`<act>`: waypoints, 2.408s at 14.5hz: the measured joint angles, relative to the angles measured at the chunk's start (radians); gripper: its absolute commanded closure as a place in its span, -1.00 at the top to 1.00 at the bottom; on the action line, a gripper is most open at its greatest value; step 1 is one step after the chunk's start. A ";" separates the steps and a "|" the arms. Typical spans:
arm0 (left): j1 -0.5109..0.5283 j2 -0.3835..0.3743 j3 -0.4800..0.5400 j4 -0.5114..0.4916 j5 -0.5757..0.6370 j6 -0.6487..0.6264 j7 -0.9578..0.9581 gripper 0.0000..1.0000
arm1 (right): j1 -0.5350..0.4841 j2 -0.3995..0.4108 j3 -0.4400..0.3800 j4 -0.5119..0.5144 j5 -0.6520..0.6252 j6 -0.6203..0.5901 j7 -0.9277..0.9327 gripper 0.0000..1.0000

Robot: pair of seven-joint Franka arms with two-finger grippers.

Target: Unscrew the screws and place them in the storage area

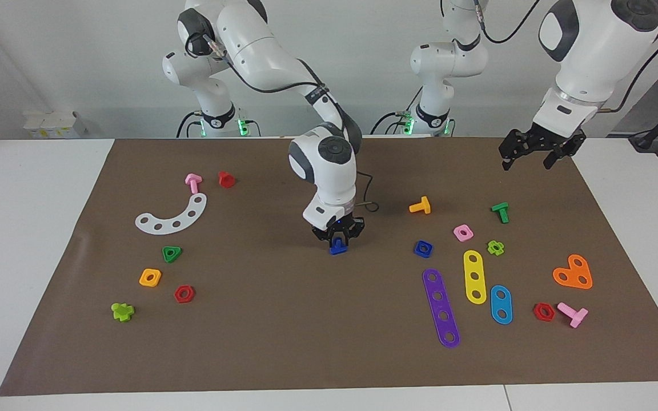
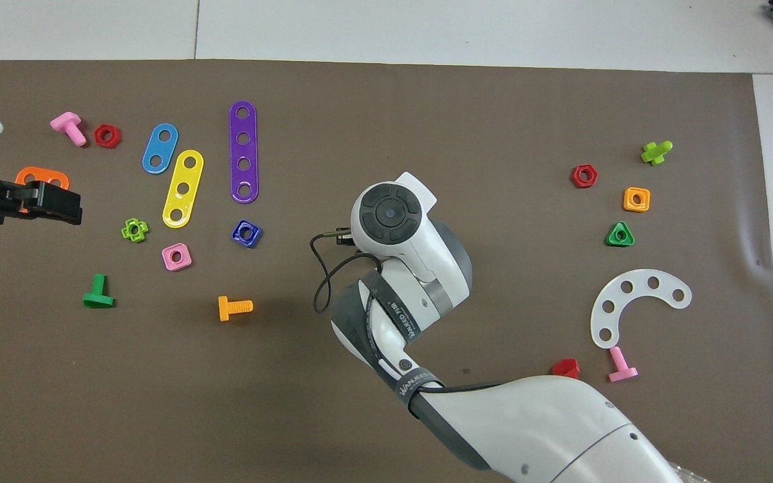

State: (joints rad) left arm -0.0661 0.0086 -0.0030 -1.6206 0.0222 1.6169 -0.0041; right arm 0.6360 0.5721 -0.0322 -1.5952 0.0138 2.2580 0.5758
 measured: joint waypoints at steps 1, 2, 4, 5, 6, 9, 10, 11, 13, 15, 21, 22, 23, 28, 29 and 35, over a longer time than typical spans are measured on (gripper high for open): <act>0.001 0.000 0.000 0.000 0.000 0.000 0.000 1.00 | 0.000 -0.001 0.000 -0.003 0.000 0.000 0.000 -0.28; 0.001 0.000 0.000 0.000 0.000 0.000 0.000 1.00 | 0.000 -0.001 0.000 -0.004 0.000 0.000 -0.001 -0.32; 0.001 0.000 0.000 0.000 0.000 0.000 0.000 1.00 | 0.000 -0.001 0.000 -0.004 0.000 0.000 -0.006 -1.00; 0.001 0.000 0.000 0.000 0.000 0.000 0.000 1.00 | 0.000 -0.002 0.000 -0.005 0.000 0.000 -0.012 -1.00; 0.001 0.000 0.000 0.000 0.000 0.000 0.000 1.00 | 0.000 -0.002 0.000 -0.005 0.000 0.000 -0.014 -1.00; 0.002 0.000 0.000 0.000 0.000 0.000 0.000 1.00 | -0.004 -0.005 -0.002 -0.004 0.000 0.000 -0.015 -1.00; 0.002 0.000 0.000 0.000 0.000 0.000 0.000 1.00 | -0.009 -0.010 -0.003 -0.003 0.000 0.000 -0.016 -1.00; 0.002 0.000 0.000 0.000 0.000 0.000 0.000 1.00 | -0.016 -0.023 -0.005 -0.001 0.000 -0.002 -0.016 -1.00; 0.002 0.000 0.000 0.000 0.000 0.000 0.000 1.00 | -0.049 -0.074 -0.010 -0.002 -0.001 -0.028 -0.029 -1.00; 0.002 0.000 0.000 0.000 0.000 0.000 0.000 1.00 | -0.131 -0.152 -0.014 -0.021 -0.001 -0.074 -0.134 -1.00; 0.003 0.000 -0.001 0.000 0.000 0.000 0.000 1.00 | -0.410 -0.312 -0.016 -0.247 0.001 -0.086 -0.499 -1.00; 0.003 0.000 -0.001 0.000 0.000 0.000 0.000 1.00 | -0.443 -0.317 -0.016 -0.279 0.001 -0.075 -0.545 -1.00; 0.003 0.000 -0.001 0.000 0.000 0.000 0.000 1.00 | -0.475 -0.318 -0.016 -0.304 0.002 -0.064 -0.583 -1.00; 0.003 0.000 -0.001 0.000 0.000 0.000 0.000 1.00 | -0.532 -0.319 -0.011 -0.436 0.002 0.077 -0.636 -1.00; 0.003 0.000 -0.001 0.000 0.000 0.000 0.000 1.00 | -0.531 -0.319 -0.008 -0.460 0.002 0.106 -0.636 -1.00; 0.003 0.000 -0.001 0.000 0.000 0.000 0.000 1.00 | -0.530 -0.329 -0.005 -0.508 0.002 0.128 -0.638 0.99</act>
State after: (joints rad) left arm -0.0631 0.0085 -0.0037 -1.6207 0.0222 1.6169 -0.0041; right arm 0.1059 0.2434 -0.0369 -2.1035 0.0160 2.3861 -0.0617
